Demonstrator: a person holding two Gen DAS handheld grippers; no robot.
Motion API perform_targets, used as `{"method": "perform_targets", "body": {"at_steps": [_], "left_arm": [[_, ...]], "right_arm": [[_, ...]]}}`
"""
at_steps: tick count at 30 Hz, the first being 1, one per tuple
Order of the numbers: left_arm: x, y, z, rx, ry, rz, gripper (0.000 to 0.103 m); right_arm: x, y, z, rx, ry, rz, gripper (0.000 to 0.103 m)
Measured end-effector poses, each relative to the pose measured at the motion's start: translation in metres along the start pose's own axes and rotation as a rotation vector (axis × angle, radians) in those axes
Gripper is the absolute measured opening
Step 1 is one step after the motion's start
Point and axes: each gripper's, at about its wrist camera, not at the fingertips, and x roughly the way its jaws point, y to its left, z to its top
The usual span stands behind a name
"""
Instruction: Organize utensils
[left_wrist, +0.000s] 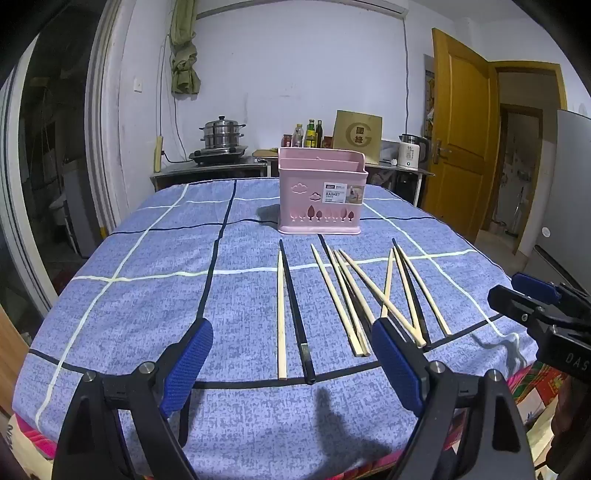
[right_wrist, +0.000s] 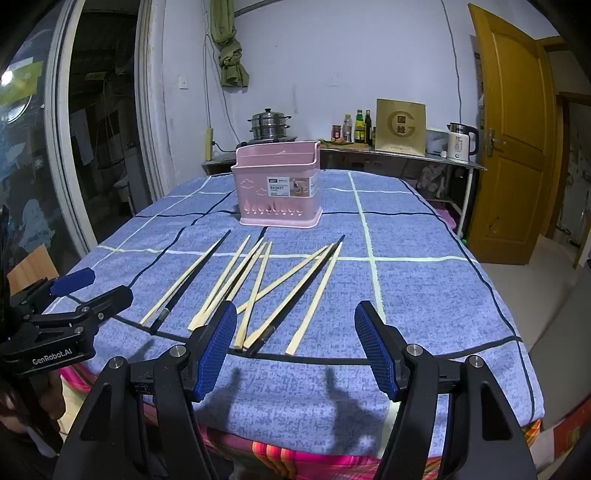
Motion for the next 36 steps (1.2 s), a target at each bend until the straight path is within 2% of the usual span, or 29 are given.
{"method": "perform_targets", "body": {"at_steps": [36], "left_arm": [[0.0000, -0.0029, 0.0023, 0.005, 0.001, 0.001, 0.088]], "right_arm": [[0.0000, 0.0000, -0.0001, 0.000, -0.003, 0.000, 0.067]]}}
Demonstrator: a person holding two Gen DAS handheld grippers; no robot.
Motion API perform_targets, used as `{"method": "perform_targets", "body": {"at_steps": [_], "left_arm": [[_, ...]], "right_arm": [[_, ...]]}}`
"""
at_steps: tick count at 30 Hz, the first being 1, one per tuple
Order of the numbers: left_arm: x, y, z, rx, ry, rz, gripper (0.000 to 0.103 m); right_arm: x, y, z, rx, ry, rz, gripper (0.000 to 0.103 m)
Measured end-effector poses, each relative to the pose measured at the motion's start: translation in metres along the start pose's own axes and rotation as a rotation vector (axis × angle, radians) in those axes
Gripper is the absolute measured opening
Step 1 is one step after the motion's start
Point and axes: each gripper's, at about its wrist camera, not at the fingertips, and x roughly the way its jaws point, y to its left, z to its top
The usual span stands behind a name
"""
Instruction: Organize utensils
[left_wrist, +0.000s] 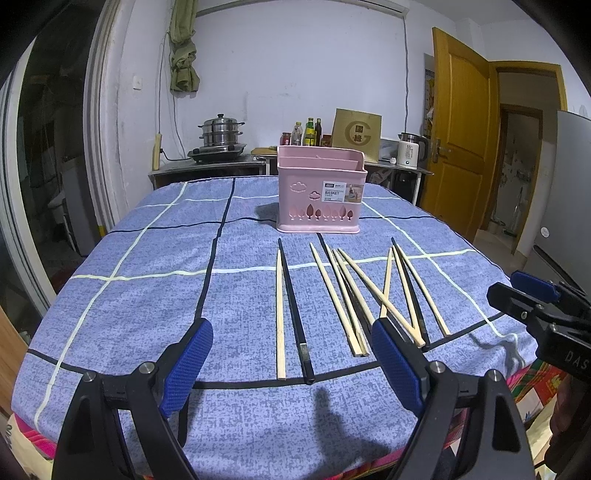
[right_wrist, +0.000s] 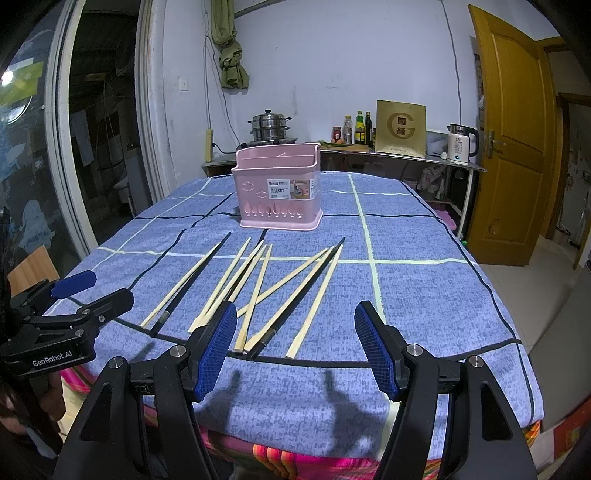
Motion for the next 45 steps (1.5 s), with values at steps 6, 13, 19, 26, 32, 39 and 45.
{"method": "perform_targets", "body": {"at_steps": [6, 13, 19, 26, 32, 39, 45], "left_arm": [[0.015, 0.002, 0.001, 0.016, 0.032, -0.003, 0.088], [0.040, 0.011, 0.012, 0.038, 0.071, 0.030, 0.088], [0.075, 0.031, 0.033, 0.021, 0.128, 0.049, 0.078], [0.123, 0.042, 0.055, 0.047, 0.244, 0.016, 0.078], [0.161, 0.043, 0.062, 0.077, 0.331, 0.000, 0.073], [0.177, 0.046, 0.059, 0.080, 0.381, -0.020, 0.071], [0.182, 0.043, 0.059, 0.116, 0.393, -0.022, 0.071]], "right_arm": [[0.001, -0.002, 0.006, -0.001, 0.007, 0.003, 0.067], [0.021, 0.000, 0.017, -0.013, 0.023, 0.034, 0.067], [0.047, 0.004, 0.035, -0.033, 0.050, 0.059, 0.067], [0.093, 0.003, 0.053, -0.042, 0.157, 0.088, 0.049], [0.129, 0.012, 0.059, -0.072, 0.248, 0.113, 0.038], [0.153, 0.015, 0.057, -0.078, 0.317, 0.119, 0.036], [0.163, 0.020, 0.059, -0.092, 0.346, 0.117, 0.036]]}}
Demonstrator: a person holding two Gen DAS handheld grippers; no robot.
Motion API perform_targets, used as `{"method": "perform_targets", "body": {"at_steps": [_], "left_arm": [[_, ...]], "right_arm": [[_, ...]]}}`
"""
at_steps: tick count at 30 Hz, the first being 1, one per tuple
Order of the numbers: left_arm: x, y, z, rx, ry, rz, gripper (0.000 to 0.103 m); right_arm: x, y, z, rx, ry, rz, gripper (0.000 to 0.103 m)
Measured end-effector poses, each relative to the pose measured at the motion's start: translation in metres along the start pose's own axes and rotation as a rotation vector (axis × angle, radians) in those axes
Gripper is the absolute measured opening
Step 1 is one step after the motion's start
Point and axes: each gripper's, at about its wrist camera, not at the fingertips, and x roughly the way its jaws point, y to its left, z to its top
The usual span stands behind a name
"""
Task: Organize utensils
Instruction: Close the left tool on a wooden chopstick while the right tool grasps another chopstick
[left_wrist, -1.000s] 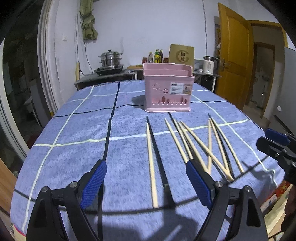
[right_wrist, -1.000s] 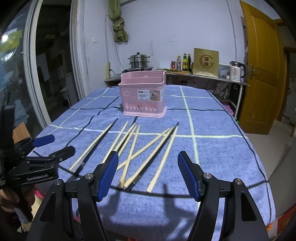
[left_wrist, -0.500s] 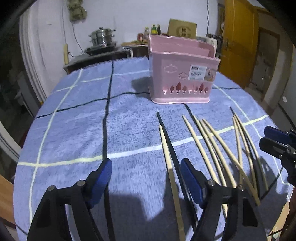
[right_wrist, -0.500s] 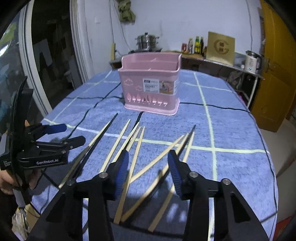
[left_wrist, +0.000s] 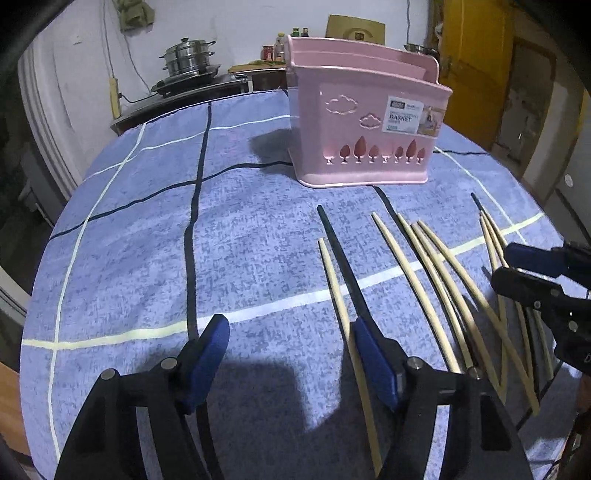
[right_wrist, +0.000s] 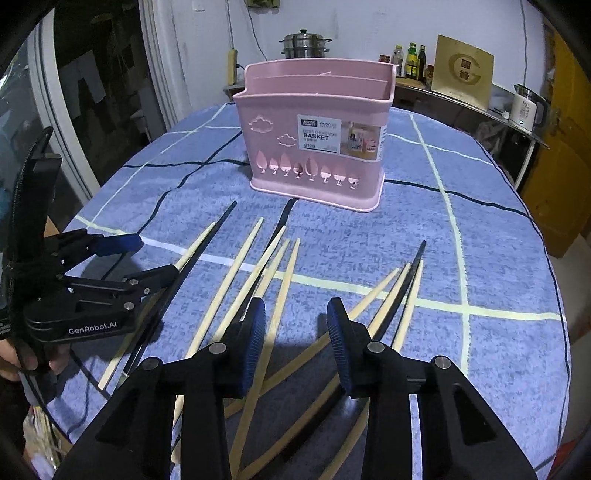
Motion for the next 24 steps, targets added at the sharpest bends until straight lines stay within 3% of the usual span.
{"method": "perform_targets", "body": {"at_steps": [5, 9, 19, 24], "left_arm": [[0.004, -0.007, 0.005, 0.041, -0.006, 0.039, 0.070], [0.006, -0.005, 0.010, 0.051, -0.013, 0.052, 0.063], [0.012, -0.006, 0.021, 0.059, -0.009, 0.065, 0.040], [0.018, -0.004, 0.031, 0.047, 0.022, 0.014, 0.025]], "right_arm": [[0.012, -0.001, 0.005, 0.001, 0.026, -0.001, 0.029], [0.021, -0.002, 0.009, 0.005, 0.047, 0.002, 0.026], [0.040, 0.002, 0.021, -0.003, 0.090, 0.007, 0.018], [0.045, 0.000, 0.027, 0.003, 0.100, 0.006, 0.011]]}}
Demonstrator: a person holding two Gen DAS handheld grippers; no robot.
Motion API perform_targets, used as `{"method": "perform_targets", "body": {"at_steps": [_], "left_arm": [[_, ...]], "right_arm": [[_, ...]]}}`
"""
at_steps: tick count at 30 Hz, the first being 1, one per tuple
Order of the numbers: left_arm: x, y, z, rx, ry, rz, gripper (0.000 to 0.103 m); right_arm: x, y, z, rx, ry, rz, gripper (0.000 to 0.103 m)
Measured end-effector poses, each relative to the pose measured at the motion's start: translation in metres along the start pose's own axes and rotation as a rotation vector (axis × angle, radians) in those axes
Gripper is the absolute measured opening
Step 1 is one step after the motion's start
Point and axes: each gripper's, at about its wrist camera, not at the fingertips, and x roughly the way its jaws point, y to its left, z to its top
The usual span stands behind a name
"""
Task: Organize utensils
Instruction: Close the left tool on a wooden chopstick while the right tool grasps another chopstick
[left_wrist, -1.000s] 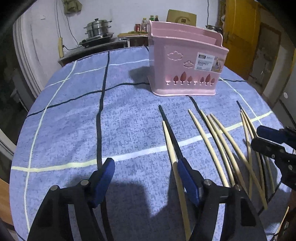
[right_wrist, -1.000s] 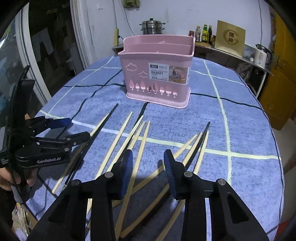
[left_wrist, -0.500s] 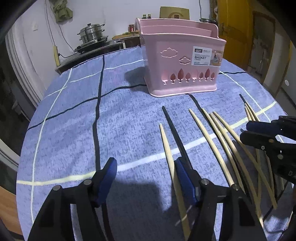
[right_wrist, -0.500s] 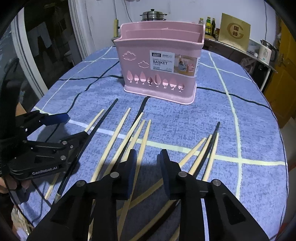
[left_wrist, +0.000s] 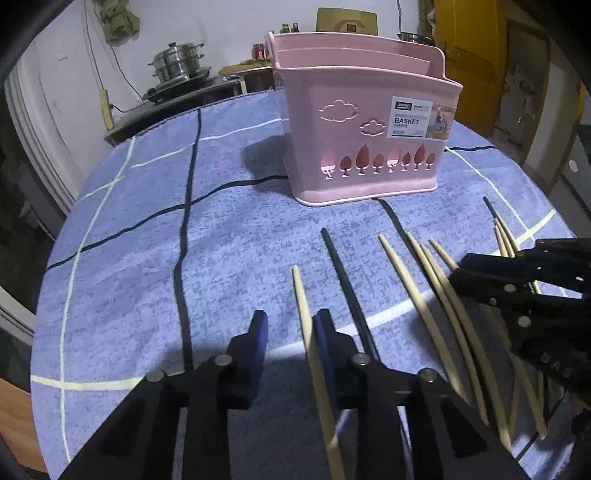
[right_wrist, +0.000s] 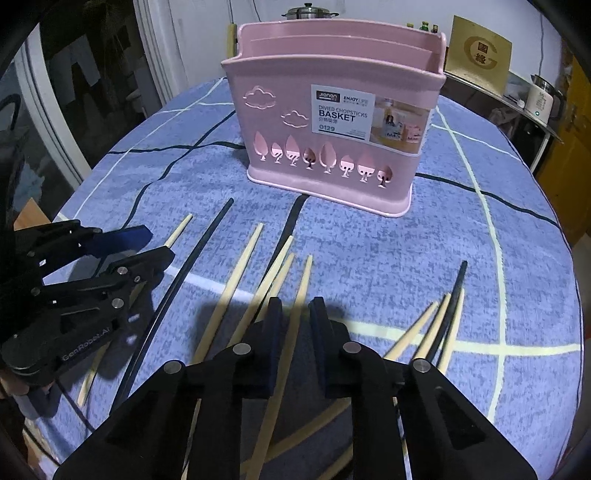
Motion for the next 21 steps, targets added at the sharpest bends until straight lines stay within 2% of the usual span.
{"method": "perform_targets", "body": {"at_steps": [2, 8, 12, 16, 21], "left_arm": [[0.002, 0.000, 0.002, -0.007, 0.008, -0.018, 0.022], [0.008, 0.004, 0.009, -0.020, 0.036, -0.066, 0.022], [0.012, 0.000, 0.014, -0.010, 0.040, -0.060, 0.022], [0.013, -0.004, 0.018, -0.005, 0.044, -0.067, 0.008], [0.010, -0.007, 0.021, -0.018, 0.042, -0.108, 0.006]], "right_arm": [[0.001, -0.002, 0.002, 0.007, 0.003, 0.007, 0.010], [0.003, -0.007, 0.009, 0.024, 0.021, 0.032, 0.010], [0.004, -0.009, 0.011, 0.032, 0.027, 0.052, 0.007], [0.001, -0.015, 0.011, 0.057, 0.027, 0.093, 0.005], [-0.012, -0.019, 0.011, 0.064, -0.003, 0.106, 0.005]]}}
